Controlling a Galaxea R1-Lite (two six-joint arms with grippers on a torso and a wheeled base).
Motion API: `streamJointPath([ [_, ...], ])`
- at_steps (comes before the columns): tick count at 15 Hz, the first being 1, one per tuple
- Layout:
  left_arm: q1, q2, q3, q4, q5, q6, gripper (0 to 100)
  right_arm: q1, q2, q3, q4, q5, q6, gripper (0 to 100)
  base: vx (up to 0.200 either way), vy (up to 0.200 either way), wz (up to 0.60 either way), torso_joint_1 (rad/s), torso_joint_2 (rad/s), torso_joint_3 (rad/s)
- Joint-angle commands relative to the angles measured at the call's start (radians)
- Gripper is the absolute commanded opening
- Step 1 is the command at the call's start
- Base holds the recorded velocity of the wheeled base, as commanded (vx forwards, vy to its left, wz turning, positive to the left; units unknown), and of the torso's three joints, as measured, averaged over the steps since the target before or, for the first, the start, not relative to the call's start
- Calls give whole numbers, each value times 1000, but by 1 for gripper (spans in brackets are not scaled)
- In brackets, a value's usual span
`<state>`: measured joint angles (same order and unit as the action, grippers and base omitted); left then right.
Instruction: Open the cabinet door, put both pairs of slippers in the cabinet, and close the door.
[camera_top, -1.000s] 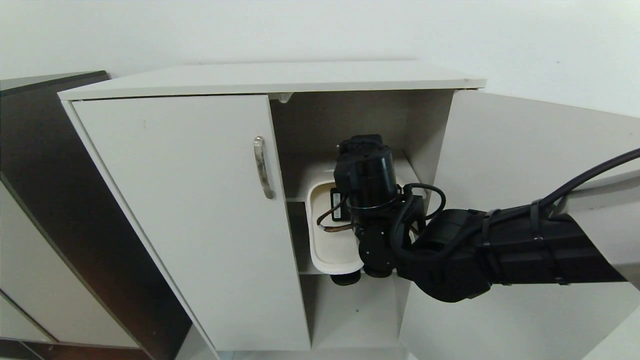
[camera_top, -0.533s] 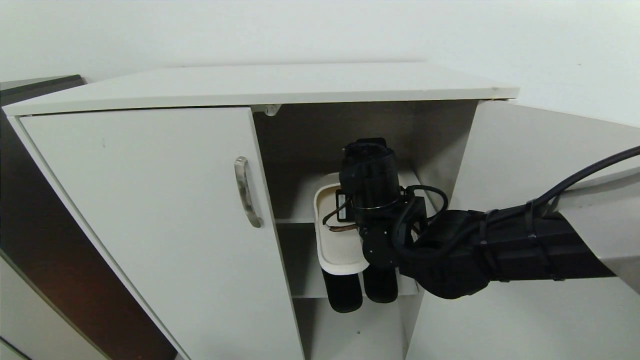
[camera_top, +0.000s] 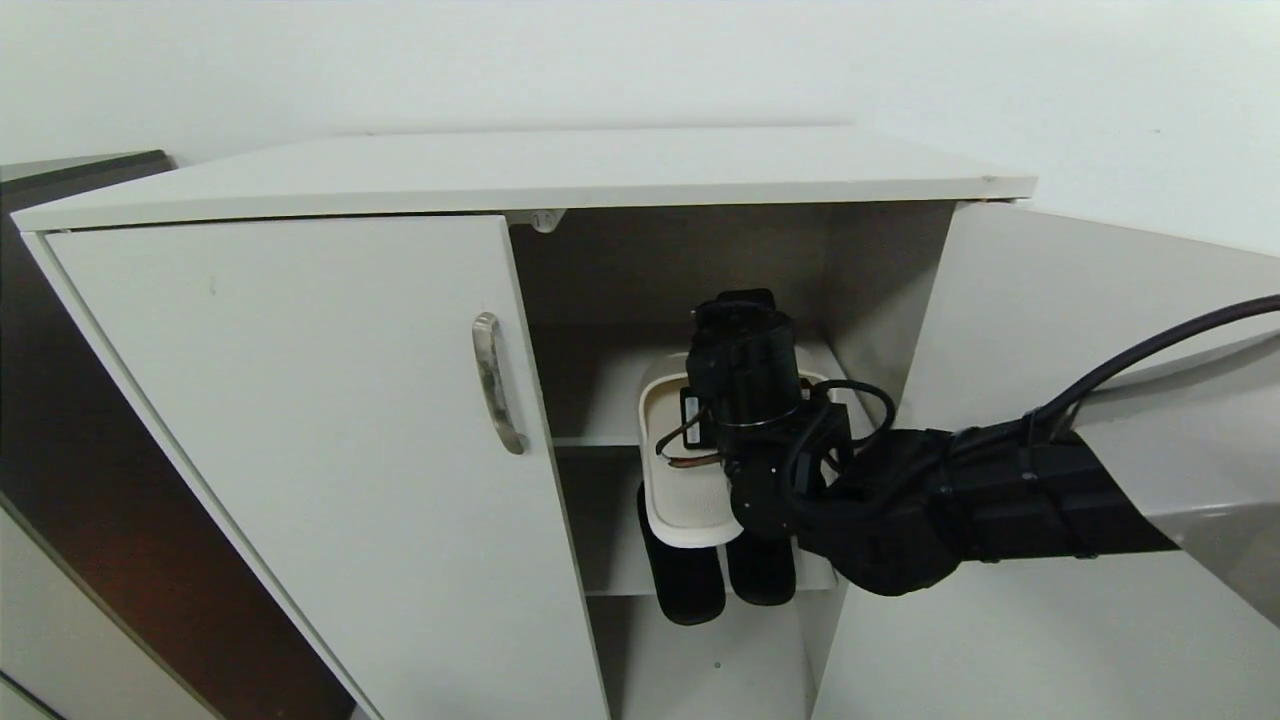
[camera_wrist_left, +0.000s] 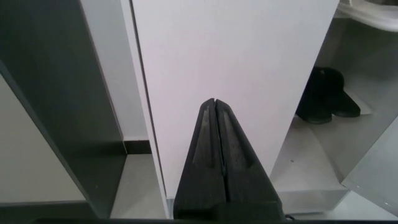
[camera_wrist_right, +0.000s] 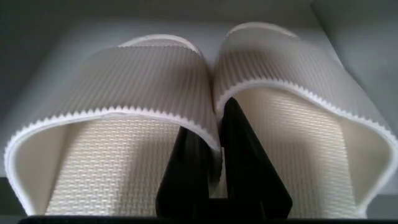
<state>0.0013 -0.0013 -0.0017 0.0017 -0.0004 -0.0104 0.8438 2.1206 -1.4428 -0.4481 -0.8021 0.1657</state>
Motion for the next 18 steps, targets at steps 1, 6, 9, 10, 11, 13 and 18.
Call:
streamJointPath([
  [1, 0, 1, 0, 0, 0, 0, 0, -35, 38, -53, 3, 6, -25, 0, 0, 0, 0, 0, 0, 0],
  [6, 0, 1, 0, 0, 0, 0, 0, -65, 87, -212, 63, 14, -60, 0, 0, 0, 0, 0, 0, 0],
  [9, 0, 1, 0, 0, 0, 0, 0, -66, 114, -271, 75, 29, -60, 0, 0, 0, 0, 0, 0, 0],
  [10, 0, 1, 0, 0, 0, 0, 0, -66, 114, -271, 75, 29, -60, 0, 0, 0, 0, 0, 0, 0],
  [11, 0, 1, 0, 0, 0, 0, 0, -71, 134, -304, 85, 29, -61, 0, 0, 0, 0, 0, 0, 0],
  [13, 0, 1, 0, 0, 0, 0, 0, -74, 147, -321, 98, 27, -60, 0, 0, 0, 0, 0, 0, 0],
  [18, 0, 1, 0, 0, 0, 0, 0, -77, 160, -358, 98, 27, -61, 0, 0, 0, 0, 0, 0, 0],
])
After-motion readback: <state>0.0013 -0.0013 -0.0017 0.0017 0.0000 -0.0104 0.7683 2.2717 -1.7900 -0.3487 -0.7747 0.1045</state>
